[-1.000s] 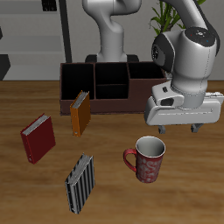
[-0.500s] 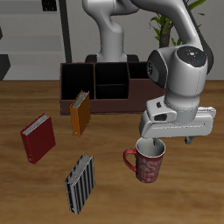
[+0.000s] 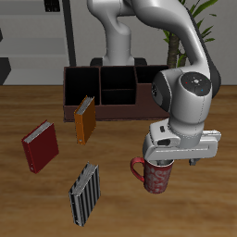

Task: Place the red mug into the back desk caddy's right compartment

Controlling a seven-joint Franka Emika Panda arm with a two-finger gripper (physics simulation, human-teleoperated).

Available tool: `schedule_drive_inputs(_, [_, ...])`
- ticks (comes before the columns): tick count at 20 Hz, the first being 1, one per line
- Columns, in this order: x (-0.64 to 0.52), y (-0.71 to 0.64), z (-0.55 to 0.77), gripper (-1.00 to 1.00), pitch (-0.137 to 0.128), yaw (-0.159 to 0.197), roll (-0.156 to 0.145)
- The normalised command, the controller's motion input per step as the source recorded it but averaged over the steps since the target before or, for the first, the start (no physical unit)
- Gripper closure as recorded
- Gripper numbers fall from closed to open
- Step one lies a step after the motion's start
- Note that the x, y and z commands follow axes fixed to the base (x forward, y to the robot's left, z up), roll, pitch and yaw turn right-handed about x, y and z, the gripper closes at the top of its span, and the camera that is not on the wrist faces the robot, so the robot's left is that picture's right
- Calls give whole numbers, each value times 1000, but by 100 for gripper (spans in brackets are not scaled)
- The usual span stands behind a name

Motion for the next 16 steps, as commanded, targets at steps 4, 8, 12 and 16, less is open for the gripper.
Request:
schedule_drive_inputs(4, [75, -107, -342, 100, 58, 8, -12])
schedule_drive_inputs(8, [-68, -14, 2, 100, 1, -4, 2])
schedule_drive_inputs(12, [-81, -10, 184, 100, -22, -1, -1])
schedule_drive_inputs(16, [-197, -65, 516, 100, -63, 11, 4])
